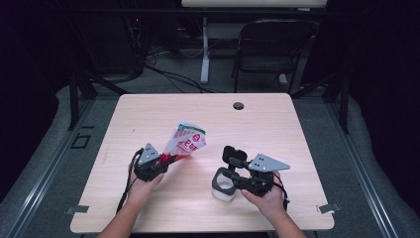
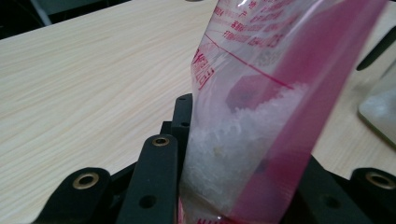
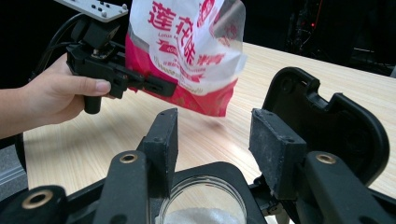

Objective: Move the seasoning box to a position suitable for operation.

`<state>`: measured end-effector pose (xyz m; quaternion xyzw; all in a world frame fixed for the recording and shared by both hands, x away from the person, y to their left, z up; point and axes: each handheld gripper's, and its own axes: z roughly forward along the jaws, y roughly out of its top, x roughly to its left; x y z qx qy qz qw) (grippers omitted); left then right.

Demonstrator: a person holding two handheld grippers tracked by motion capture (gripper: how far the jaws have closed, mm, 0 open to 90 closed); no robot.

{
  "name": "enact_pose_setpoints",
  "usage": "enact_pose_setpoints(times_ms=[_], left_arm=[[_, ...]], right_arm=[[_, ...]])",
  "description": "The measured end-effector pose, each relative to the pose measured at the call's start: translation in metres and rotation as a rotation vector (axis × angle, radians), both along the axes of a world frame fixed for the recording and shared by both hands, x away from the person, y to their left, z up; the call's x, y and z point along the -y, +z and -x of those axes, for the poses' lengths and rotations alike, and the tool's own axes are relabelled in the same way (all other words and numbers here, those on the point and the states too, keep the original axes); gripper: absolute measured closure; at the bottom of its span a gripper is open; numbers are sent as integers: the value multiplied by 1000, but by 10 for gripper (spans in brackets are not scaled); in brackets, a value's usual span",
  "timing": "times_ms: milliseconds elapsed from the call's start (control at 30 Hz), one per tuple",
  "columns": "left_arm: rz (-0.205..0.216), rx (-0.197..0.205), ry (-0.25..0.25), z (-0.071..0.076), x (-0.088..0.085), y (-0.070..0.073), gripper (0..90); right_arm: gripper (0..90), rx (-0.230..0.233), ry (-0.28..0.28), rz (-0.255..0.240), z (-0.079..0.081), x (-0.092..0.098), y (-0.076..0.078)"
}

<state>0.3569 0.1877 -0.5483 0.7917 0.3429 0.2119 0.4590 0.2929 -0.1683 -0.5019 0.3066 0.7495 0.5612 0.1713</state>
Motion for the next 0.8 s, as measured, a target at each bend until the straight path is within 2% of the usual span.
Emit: enact_pose_setpoints(times_ms=[133, 233, 400, 800], left_arm=[[-6, -1, 48, -1, -7, 1, 735], [15, -5, 90, -3, -14, 0, 736], [10, -5, 147, -3, -21, 1, 736], [-7, 9, 242, -3, -32, 4, 736]], right_arm=[[524, -1, 4, 2, -1, 0, 0], [524, -4, 3, 4, -1, -1, -1], [524, -4, 5, 3, -1, -2, -1], [524, -7, 2, 3, -1, -2, -2]])
